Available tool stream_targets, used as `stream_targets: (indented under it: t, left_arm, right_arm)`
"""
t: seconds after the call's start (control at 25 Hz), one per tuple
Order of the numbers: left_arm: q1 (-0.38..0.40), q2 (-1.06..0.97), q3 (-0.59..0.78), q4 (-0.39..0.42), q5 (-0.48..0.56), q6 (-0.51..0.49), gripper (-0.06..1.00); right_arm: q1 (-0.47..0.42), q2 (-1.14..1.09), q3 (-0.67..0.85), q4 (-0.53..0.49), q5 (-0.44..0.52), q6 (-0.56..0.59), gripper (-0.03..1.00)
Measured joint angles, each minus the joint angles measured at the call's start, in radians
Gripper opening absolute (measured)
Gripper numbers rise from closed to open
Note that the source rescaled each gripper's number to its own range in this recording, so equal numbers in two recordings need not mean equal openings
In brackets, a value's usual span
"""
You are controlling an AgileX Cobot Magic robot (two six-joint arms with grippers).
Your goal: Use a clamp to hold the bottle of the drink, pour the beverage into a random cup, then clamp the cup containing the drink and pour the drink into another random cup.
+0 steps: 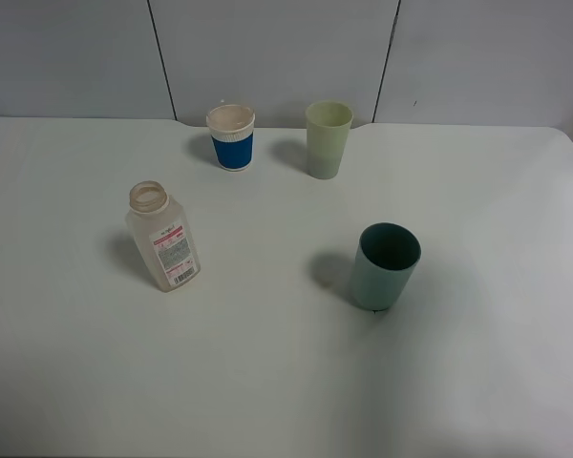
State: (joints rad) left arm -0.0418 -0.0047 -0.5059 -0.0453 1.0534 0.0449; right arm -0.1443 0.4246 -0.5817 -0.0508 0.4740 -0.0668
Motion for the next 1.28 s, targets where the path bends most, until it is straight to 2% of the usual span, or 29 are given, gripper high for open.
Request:
stream_targets:
  t: [0.12,0.2,0.64,0.76,0.84,1.0,1.28]
  left_arm:
    - [0.000,0.000,0.000,0.000,0.000,0.000,1.00]
    - [0.000,0.000,0.000,0.000,0.000,0.000,1.00]
    - [0.000,0.000,0.000,0.000,0.000,0.000,1.00]
    - [0.000,0.000,0.000,0.000,0.000,0.000,1.00]
    - [0.000,0.000,0.000,0.000,0.000,0.000,1.00]
    - [0.000,0.000,0.000,0.000,0.000,0.000,1.00]
    - [0.000,0.000,0.000,0.000,0.000,0.000,1.00]
  right_arm:
    - [0.000,-0.068,0.000,0.004,0.042,0.000,1.00]
    - [0.000,-0.160,0.000,0.010,0.107,0.000,1.00]
    - [0.004,-0.403,-0.001,0.035,0.281,0.000,1.00]
    - [0.013,-0.427,-0.002,0.035,0.305,0.000,1.00]
    - [0.032,-0.427,-0.002,0.036,0.375,0.000,1.00]
    - [0.049,-0.427,-0.002,0.038,0.457,0.000,1.00]
    - [0.049,-0.427,0.015,0.061,0.497,0.000,1.00]
